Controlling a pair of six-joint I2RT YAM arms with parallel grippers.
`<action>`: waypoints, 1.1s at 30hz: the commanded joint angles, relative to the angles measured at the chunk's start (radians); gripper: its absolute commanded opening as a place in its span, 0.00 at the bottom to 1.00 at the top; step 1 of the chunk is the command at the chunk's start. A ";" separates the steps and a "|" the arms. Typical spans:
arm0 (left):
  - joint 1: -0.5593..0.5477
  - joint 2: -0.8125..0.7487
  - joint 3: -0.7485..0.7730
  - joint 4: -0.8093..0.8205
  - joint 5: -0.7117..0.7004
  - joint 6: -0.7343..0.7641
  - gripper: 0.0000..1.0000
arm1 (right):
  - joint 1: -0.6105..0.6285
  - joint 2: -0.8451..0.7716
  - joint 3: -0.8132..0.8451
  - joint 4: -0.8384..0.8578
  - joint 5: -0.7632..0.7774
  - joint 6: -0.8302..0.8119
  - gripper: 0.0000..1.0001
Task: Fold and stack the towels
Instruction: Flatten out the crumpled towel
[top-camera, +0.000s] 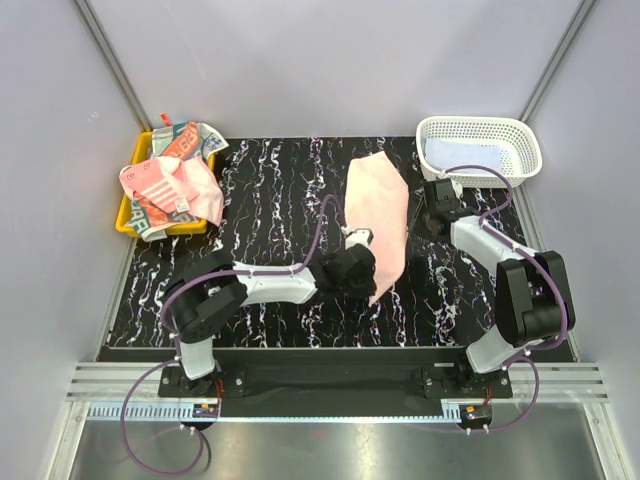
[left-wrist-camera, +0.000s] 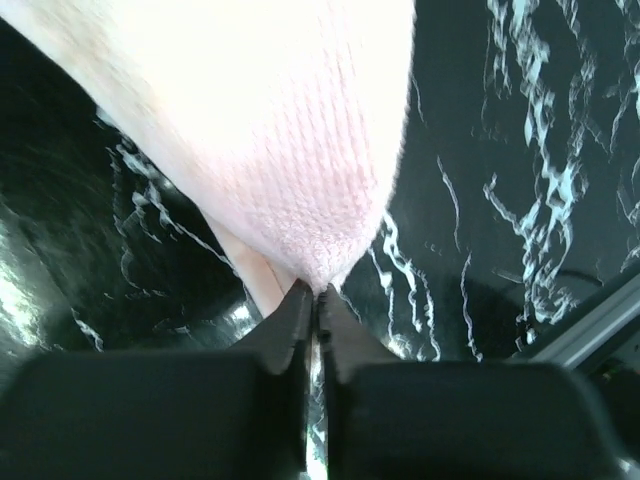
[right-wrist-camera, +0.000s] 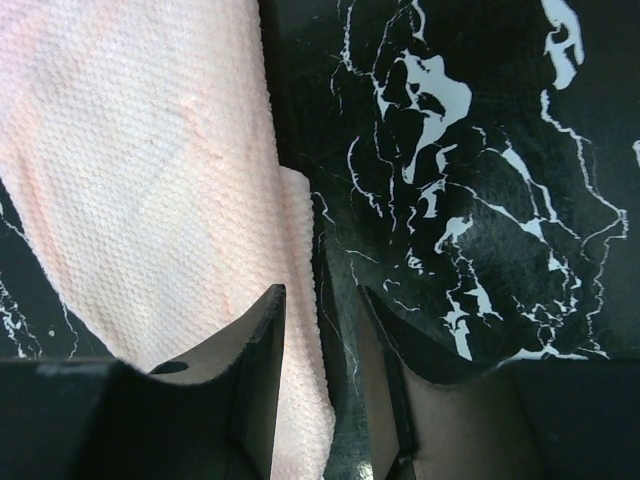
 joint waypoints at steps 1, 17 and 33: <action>0.062 -0.084 -0.064 0.095 -0.046 -0.047 0.00 | -0.002 0.008 -0.011 0.061 -0.044 0.008 0.41; 0.332 -0.212 -0.222 0.155 0.053 -0.119 0.00 | 0.018 0.186 0.049 0.167 -0.209 0.031 0.50; 0.379 -0.202 -0.184 0.141 0.133 -0.096 0.00 | 0.081 0.289 0.118 0.203 -0.163 0.040 0.25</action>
